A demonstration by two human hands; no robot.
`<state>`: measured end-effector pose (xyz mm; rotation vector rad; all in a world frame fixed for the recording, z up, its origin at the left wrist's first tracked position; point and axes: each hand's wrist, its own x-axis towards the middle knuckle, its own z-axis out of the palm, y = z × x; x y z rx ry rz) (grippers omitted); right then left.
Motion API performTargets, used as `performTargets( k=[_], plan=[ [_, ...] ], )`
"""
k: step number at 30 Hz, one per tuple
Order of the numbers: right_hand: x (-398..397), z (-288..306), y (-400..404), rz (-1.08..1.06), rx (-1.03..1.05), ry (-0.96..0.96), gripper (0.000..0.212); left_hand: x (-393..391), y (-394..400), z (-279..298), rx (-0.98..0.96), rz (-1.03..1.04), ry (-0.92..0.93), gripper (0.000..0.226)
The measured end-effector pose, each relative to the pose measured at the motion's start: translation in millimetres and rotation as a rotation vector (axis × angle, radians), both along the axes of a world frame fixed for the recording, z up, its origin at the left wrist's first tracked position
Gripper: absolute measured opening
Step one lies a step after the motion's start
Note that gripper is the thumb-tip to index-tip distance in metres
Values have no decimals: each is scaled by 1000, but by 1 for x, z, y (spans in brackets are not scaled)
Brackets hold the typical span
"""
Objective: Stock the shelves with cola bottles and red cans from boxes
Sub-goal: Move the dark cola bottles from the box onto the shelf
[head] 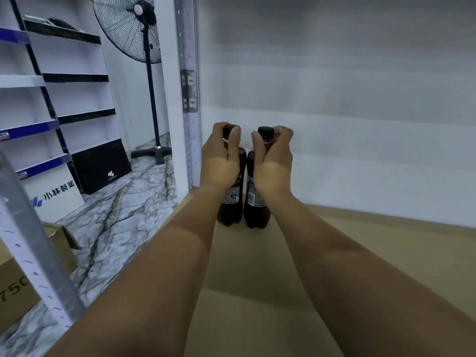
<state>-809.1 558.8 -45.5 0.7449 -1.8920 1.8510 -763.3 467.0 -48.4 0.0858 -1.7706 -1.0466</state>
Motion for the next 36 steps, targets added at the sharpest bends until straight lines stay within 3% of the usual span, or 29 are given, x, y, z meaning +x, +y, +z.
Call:
performTargets(
  k=[10,16,19,21,27,33,36],
  plan=[
    [-26,1,-21,-18,-8,-4,27,-30,-25,2,39,-29,-86,26],
    [-10,-8,10,88,101,-51,58,4,-13,-21,244,-151,-271,72],
    [7,-23,43,94,147,-61,66,40,6,-37,269,-184,-287,77],
    [28,-39,67,84,213,-84,65,67,22,-51,255,-177,-317,73],
    [117,-79,153,73,400,-125,32,142,99,-75,181,-153,-355,44],
    [227,-102,249,69,404,-12,17,243,204,-103,230,-154,-172,25],
    [262,-131,285,46,367,-45,15,275,240,-145,247,-141,-186,23]
  ],
)
